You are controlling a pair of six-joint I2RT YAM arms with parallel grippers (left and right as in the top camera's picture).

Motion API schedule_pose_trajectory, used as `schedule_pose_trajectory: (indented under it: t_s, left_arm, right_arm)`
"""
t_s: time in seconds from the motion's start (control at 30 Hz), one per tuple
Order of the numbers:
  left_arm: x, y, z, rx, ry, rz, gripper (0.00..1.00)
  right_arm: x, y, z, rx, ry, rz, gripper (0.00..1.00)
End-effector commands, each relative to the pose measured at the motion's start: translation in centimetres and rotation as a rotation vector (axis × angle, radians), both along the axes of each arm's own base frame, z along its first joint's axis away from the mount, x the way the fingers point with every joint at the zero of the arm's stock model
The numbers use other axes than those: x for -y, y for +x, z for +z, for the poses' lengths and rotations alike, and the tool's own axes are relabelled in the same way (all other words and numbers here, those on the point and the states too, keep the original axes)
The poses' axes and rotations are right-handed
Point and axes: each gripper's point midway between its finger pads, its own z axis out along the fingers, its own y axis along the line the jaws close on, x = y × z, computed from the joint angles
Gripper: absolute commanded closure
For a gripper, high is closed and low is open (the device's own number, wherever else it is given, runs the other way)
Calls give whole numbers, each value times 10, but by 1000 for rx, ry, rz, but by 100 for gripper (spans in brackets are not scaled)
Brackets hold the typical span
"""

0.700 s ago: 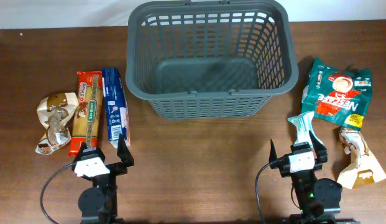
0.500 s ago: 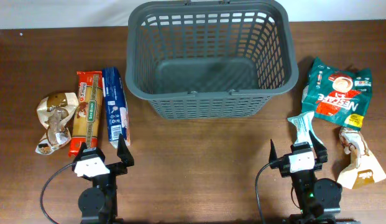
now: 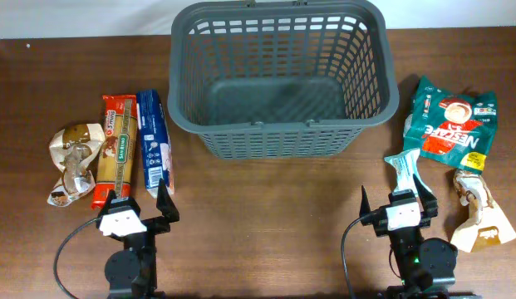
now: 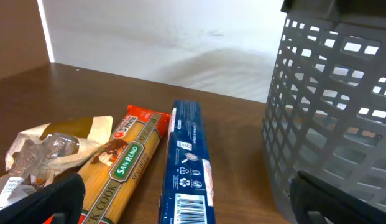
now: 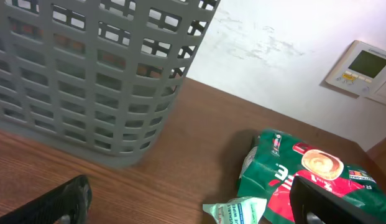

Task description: Pack container

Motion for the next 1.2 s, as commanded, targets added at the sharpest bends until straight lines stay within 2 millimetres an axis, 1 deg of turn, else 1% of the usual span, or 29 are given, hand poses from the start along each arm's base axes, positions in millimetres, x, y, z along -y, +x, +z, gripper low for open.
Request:
schedule_pose_trajectory:
  t_s: [0.0, 0.07, 0.13, 0.23, 0.33, 0.37, 0.43, 0.47, 0.5, 0.53, 0.57, 0.63, 0.67, 0.7, 0.73, 0.77, 0.8, 0.83, 0.87, 0.9, 0.93, 0.97, 1.0, 1.03, 1.1, 1.13, 1.17]
  left_arm:
    - [-1, 0, 0, 5, 3, 9, 1]
    - [-1, 0, 0, 5, 3, 9, 1]
    - [-1, 0, 0, 5, 3, 10, 1]
    - [-1, 0, 0, 5, 3, 9, 1]
    - [-1, 0, 0, 5, 3, 10, 1]
    - [-1, 0, 0, 5, 3, 9, 1]
    - [-1, 0, 0, 5, 3, 9, 1]
    - [-1, 0, 0, 5, 3, 10, 1]
    - [-1, 0, 0, 5, 3, 9, 1]
    - [-1, 0, 0, 5, 3, 10, 1]
    - [-1, 0, 0, 5, 3, 9, 1]
    - [-1, 0, 0, 5, 3, 10, 1]
    - [-1, 0, 0, 5, 3, 10, 1]
    - [-1, 0, 0, 5, 3, 10, 1]
    - [-1, 0, 0, 5, 3, 10, 1]
    - [-1, 0, 0, 5, 3, 10, 1]
    - [-1, 0, 0, 5, 3, 9, 1]
    - [-1, 0, 0, 5, 3, 10, 1]
    - [-1, 0, 0, 5, 3, 10, 1]
    - [-1, 0, 0, 5, 3, 10, 1]
    - [-1, 0, 0, 5, 3, 10, 1]
    - [-1, 0, 0, 5, 3, 9, 1]
    - [-1, 0, 0, 5, 3, 10, 1]
    - [-1, 0, 0, 5, 3, 10, 1]
    - [-1, 0, 0, 5, 3, 10, 1]
    - [-1, 0, 0, 5, 3, 10, 1]
    - [-1, 0, 0, 5, 3, 9, 1]
  right_arm:
    - [-14, -2, -2, -17, 164, 65, 1]
    - [-15, -2, -1, -40, 345, 47, 1]
    - [-15, -2, -1, -49, 421, 37, 1]
    - [-16, -2, -2, -55, 430, 38, 1]
    - [-17, -5, -3, -98, 432, 35, 1]
    - [-9, -6, 0, -141, 436, -21, 1]
    - [3, -3, 13, -181, 408, -100, 1]
    - [9, 1, 23, -205, 385, -136, 1]
    - [14, 8, 38, -234, 360, -164, 1]
    - [17, 14, 50, -259, 342, -174, 1]
    - [23, 24, 69, -310, 324, -200, 1]
    - [43, 48, 117, -395, 328, -280, 1]
    - [51, 55, 138, -411, 335, -306, 1]
    - [62, 64, 167, -431, 343, -339, 1]
    - [66, 66, 183, -445, 350, -350, 1]
    - [72, 71, 209, -459, 358, -366, 1]
    - [75, 72, 220, -454, 356, -373, 1]
    - [83, 78, 244, -429, 357, -389, 1]
    - [93, 83, 261, -393, 362, -409, 1]
    - [102, 87, 270, -370, 370, -430, 1]
    - [115, 93, 277, -348, 393, -465, 1]
    - [134, 100, 276, -341, 442, -522, 1]
    - [154, 107, 267, -353, 491, -572, 1]
    - [171, 115, 253, -386, 535, -593, 1]
    - [191, 128, 226, -450, 588, -600, 1]
    - [202, 135, 207, -495, 617, -609, 1]
    - [209, 139, 195, -524, 633, -617, 1]
